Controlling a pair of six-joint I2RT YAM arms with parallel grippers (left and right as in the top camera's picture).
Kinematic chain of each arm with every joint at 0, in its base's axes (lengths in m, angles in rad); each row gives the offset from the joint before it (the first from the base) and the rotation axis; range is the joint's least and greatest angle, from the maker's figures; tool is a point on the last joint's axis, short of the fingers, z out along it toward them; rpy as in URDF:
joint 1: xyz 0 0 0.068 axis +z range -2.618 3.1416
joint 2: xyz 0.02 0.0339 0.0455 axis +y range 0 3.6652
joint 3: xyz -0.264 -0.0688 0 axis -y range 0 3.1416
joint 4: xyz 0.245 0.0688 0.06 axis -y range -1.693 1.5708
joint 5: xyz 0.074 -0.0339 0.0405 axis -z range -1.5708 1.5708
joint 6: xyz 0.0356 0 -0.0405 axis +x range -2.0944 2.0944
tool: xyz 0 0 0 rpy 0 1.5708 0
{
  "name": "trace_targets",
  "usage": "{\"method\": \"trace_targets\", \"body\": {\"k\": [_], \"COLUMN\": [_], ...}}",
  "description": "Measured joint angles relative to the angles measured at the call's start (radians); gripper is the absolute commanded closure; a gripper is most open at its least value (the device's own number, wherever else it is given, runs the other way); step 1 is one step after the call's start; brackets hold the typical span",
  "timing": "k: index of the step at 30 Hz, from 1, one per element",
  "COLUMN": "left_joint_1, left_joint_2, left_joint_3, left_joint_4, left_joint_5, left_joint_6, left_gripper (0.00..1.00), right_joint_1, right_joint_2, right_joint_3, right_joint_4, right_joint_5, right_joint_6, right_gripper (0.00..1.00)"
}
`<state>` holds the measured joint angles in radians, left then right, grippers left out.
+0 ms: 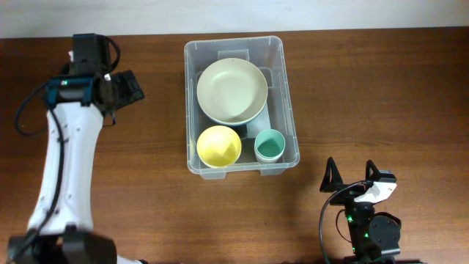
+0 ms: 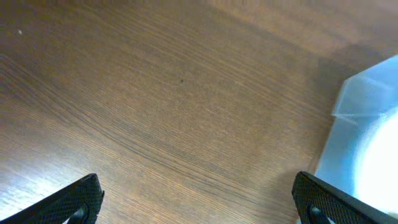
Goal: Pack container
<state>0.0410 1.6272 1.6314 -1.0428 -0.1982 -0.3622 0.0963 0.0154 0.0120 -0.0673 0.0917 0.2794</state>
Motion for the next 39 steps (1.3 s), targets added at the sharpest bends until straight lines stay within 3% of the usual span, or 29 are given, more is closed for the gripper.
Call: {"method": "trace_targets", "body": {"k": [3,15,23,28,39], "left_joint_1": [-0.007,-0.018,-0.018,-0.018,-0.018], "left_joint_2": [-0.144,-1.007,-1.336,-1.445,-1.518], "left_joint_3": [-0.033,-0.342,-0.615,-0.826,-1.299], "left_joint_4": [-0.047,-0.173,-0.172,-0.023,0.631], "left_joint_5": [-0.001,-0.001,0.027,0.034,0.041], "left_joint_6": [0.000,0.000,-0.001,-0.002,-0.005], "left_gripper": [0.01,0.01,0.01,0.01,0.01], "right_joint_1": [0.000,0.000,0.000,0.000,0.000], "right_joint_2": [0.000,0.000,0.000,0.000,0.000], "right_joint_3": [0.000,0.000,0.000,0.000,0.000], "right_joint_4": [0.000,0.000,0.000,0.000,0.000], "right_joint_5": [0.000,-0.003,-0.003,-0.004,-0.004], "right_joint_6": [0.000,0.000,0.000,0.000,0.000], "right_gripper": [0.01,0.01,0.01,0.01,0.01]}}
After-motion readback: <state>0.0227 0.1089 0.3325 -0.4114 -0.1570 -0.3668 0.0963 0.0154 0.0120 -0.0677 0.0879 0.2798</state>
